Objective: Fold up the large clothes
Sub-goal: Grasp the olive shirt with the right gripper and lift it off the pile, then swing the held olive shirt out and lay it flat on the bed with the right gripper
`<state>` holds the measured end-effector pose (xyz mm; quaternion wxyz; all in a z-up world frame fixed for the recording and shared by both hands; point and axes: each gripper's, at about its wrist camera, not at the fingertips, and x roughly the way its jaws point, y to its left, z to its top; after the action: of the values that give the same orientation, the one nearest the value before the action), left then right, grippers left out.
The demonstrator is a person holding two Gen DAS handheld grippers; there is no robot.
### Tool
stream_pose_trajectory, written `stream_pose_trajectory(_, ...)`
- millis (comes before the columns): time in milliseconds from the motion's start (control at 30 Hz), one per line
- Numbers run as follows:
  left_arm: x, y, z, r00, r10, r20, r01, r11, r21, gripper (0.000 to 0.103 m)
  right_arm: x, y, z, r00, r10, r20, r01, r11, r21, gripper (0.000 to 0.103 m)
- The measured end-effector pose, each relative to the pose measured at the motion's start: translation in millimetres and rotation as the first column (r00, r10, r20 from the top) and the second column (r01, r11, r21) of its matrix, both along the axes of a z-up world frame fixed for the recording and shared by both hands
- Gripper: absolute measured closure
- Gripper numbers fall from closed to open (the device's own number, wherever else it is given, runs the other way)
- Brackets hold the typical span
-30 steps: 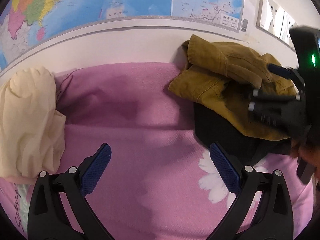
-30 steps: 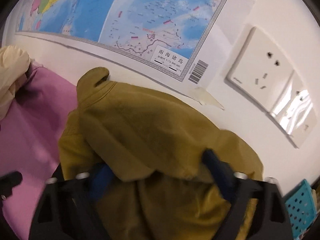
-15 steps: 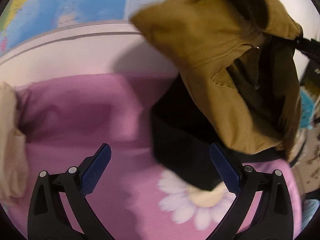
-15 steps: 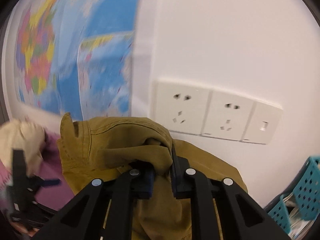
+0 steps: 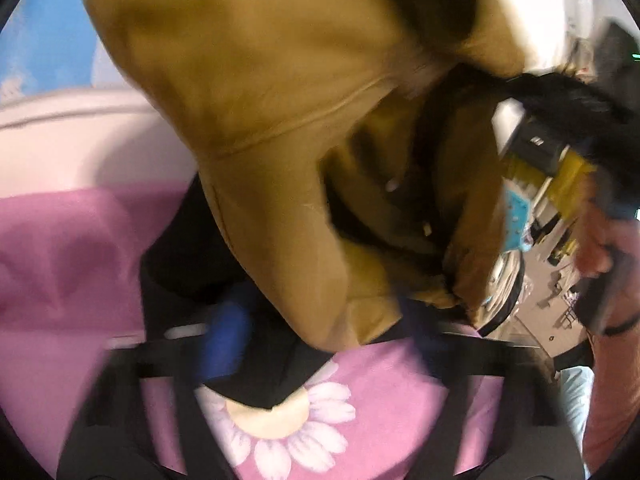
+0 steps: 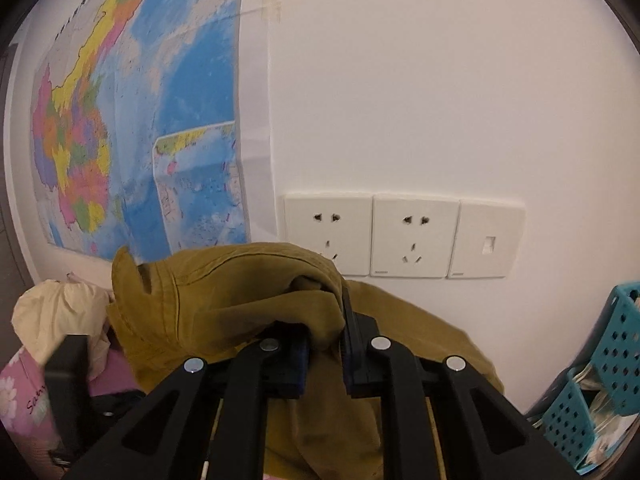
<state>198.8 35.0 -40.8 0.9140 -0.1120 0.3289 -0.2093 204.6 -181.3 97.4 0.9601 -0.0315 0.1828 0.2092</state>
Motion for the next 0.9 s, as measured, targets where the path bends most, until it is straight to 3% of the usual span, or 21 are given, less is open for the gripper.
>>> stream_pose_trajectory(33, 11.0, -3.2, -3.0, 0.999, -0.001, -0.038, 0.002, 1.000, 0.020, 0.102, -0.5, -4.9, 2.5, 1.000, -0.008, 0.003, 0.007, 1.000, 0.011, 0.091)
stream_pose_trajectory(67, 14.8, -6.2, -1.6, 0.999, 0.002, -0.043, 0.000, 1.000, 0.026, 0.101, -1.5, -7.7, 5.2, 1.000, -0.019, 0.009, 0.018, 1.000, 0.017, 0.091)
stream_pose_trajectory(200, 9.9, -15.8, 32.3, 0.998, 0.000, 0.061, -0.004, 0.997, 0.076, 0.101, -17.9, -42.9, 34.2, 0.996, -0.079, 0.052, 0.076, 0.995, 0.071, 0.093)
stream_pose_trajectory(333, -6.0, -33.4, 98.4, 0.977, -0.063, 0.206, 0.046, 0.995, 0.086, 0.101, -49.9, -82.0, 84.1, 0.979, -0.156, 0.132, 0.143, 0.984, 0.108, 0.094)
stream_pose_trajectory(433, -19.9, -55.2, 140.1, 0.955, -0.120, 0.270, 0.091, 0.989, 0.115, 0.101, -94.5, -108.2, 134.7, 0.952, -0.191, 0.240, 0.164, 0.978, 0.130, 0.095)
stream_pose_trajectory(533, -45.8, -66.0, 182.7, 0.921, -0.155, 0.358, 0.117, 0.985, 0.126, 0.101, -132.3, -124.8, 171.0, 0.929, -0.205, 0.309, 0.165, 0.975, 0.149, 0.095)
stream_pose_trajectory(700, -94.0, -39.4, 261.3, 0.856, -0.110, 0.504, 0.094, 0.994, 0.056, 0.101, -212.4, -159.4, 232.7, 0.882, -0.197, 0.428, 0.110, 0.970, 0.219, 0.095)
stream_pose_trajectory(900, -174.8, 10.1, 321.2, 0.780, -0.060, 0.623, 0.016, 0.997, 0.076, 0.101, -293.0, -173.9, 260.8, 0.862, -0.112, 0.494, -0.003, 0.974, 0.227, 0.095)
